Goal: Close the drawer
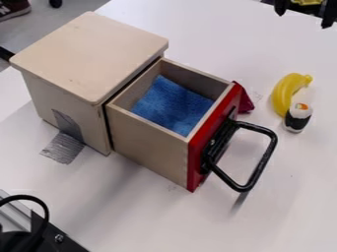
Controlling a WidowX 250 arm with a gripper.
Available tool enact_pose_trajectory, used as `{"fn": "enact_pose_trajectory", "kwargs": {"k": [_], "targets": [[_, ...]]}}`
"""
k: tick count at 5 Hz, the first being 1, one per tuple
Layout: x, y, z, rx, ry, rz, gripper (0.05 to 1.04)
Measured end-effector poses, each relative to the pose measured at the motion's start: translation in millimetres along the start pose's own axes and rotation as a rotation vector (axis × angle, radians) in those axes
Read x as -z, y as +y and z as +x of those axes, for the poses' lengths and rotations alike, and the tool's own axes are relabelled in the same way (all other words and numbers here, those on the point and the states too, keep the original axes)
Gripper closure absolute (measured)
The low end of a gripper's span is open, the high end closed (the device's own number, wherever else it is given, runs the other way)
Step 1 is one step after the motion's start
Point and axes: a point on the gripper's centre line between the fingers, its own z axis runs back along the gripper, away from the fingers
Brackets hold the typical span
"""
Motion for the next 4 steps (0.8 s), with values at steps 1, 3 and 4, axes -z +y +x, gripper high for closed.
{"fn": "enact_pose_trajectory", "kwargs": {"k": [1, 3, 4], "targets": [[16.6, 0.6, -5.7, -0.002, 0.045, 0.009, 0.083], [36.0, -40.8, -29.8, 0.028, 0.084, 0.012, 0.084], [51.3, -60.9, -53.6, 0.023, 0.132, -0.001, 0.083]]}}
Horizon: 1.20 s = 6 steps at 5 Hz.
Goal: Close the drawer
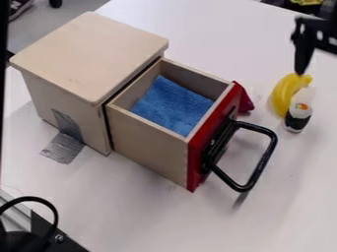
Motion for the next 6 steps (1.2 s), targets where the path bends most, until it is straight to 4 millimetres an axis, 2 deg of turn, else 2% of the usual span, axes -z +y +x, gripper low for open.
{"fn": "enact_pose_trajectory", "kwargs": {"k": [1, 2, 3, 5, 6], "targets": [[20.7, -17.2, -29.7, 0.001, 0.054, 0.016, 0.084], [24.1, -16.9, -53.3, -0.02, 0.075, 0.025, 0.084], [24.0, -7.2, -70.8, -0.039, 0.088, 0.047, 0.083], [9.2, 11.8, -89.9, -0.055, 0.056, 0.084, 0.084], [17.7, 21.8, -101.5, -0.071, 0.087, 0.103, 0.083]]}}
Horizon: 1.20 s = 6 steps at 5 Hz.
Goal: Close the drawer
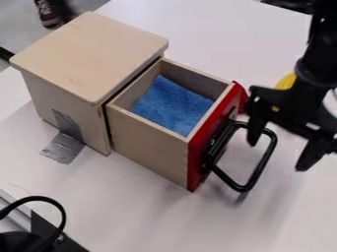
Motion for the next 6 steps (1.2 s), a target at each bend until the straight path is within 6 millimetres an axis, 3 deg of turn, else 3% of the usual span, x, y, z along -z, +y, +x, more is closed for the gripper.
{"fn": "enact_pose_trajectory", "kwargs": {"k": [1, 4, 6], "targets": [[2.5, 4.5, -0.8, -0.024, 0.015, -0.001, 0.084], [38.9, 15.1, -12.0, -0.097, 0.173, 0.048, 0.121], [44.1, 15.0, -11.2, -0.109, 0.195, 0.06, 0.692]]}}
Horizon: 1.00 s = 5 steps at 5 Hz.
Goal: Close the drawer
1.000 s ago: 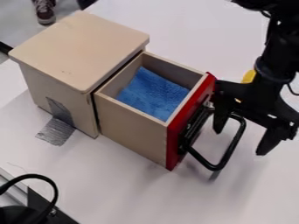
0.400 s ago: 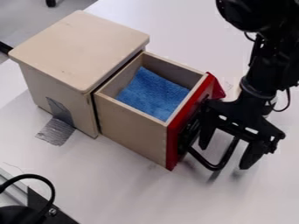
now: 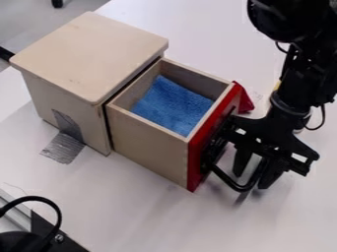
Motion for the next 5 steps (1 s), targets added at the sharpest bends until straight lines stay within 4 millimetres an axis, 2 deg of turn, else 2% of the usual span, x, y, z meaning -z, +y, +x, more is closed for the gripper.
{"fn": "enact_pose_trajectory", "kwargs": {"k": [1, 2, 3, 4, 5], "targets": [[0.4, 1.9, 0.4, 0.002, -0.016, 0.004, 0.905], [-2.2, 8.9, -1.9, 0.001, -0.026, 0.008, 0.955], [-11.6, 31.6, -0.7, -0.054, -0.045, 0.002, 0.962], [-11.1, 52.5, -0.9, -0.107, -0.03, 0.0, 0.962], [-9.6, 61.1, -0.3, -0.147, -0.01, -0.023, 0.962]]}}
